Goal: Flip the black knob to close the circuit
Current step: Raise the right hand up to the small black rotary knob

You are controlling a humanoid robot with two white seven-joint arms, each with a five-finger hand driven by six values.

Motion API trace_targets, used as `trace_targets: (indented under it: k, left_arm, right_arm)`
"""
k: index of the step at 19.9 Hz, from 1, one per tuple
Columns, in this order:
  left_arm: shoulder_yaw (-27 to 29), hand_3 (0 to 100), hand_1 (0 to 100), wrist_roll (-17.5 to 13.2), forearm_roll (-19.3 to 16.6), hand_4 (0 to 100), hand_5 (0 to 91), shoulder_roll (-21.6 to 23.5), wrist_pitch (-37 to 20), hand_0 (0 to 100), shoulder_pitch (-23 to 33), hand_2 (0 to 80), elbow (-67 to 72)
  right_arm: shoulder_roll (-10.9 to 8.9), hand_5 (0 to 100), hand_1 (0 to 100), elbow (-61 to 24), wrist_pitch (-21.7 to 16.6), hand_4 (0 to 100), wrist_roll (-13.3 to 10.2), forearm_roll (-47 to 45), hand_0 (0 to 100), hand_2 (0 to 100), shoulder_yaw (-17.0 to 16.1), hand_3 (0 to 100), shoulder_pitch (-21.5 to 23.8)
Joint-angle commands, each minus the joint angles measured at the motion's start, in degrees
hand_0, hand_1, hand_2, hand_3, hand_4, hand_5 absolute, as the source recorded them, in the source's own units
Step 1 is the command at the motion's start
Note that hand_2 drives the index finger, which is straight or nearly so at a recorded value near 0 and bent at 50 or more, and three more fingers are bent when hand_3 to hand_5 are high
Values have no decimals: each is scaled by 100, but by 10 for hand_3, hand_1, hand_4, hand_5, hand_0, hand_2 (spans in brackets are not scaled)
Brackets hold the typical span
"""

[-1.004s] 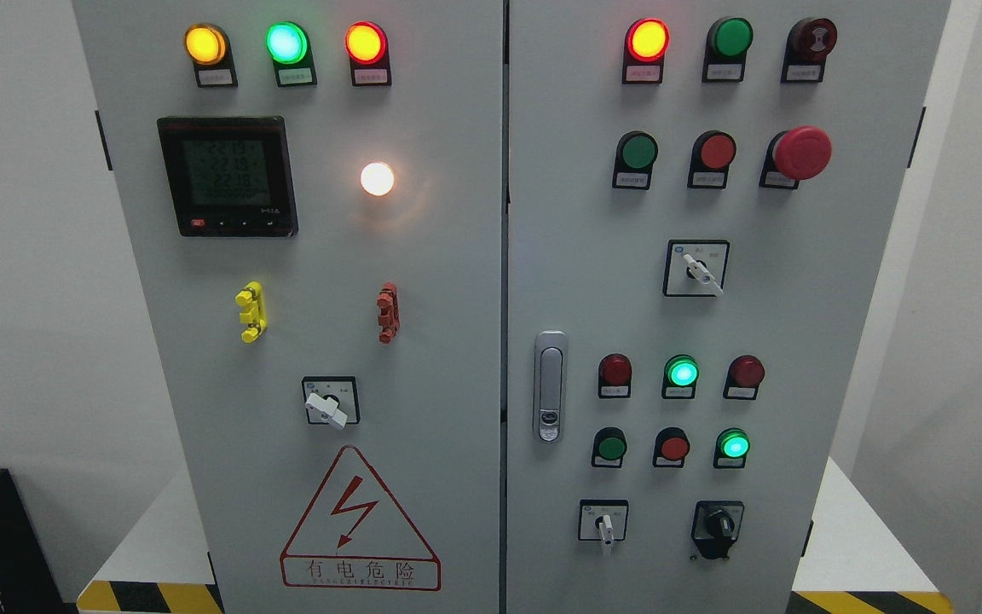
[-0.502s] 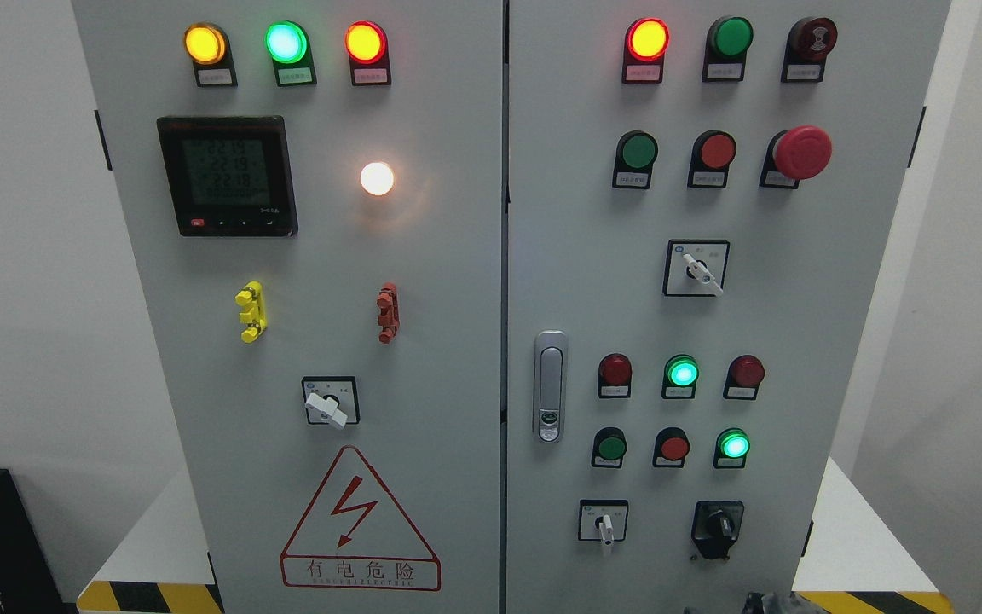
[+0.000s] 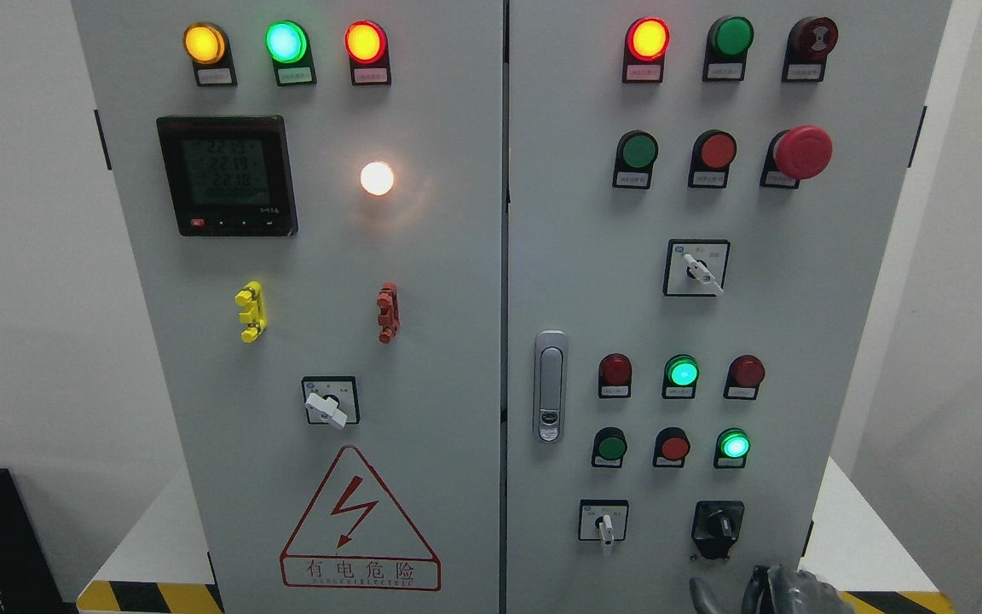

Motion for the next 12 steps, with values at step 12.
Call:
trace_targets:
  k: [12]
  left_arm:
    - [-114, 0, 556, -3, -123, 0, 0, 0, 7, 120, 0, 0, 123]
  right_arm:
    - [-10, 805, 115, 140, 85, 785, 6, 78, 0, 788, -57, 962, -323]
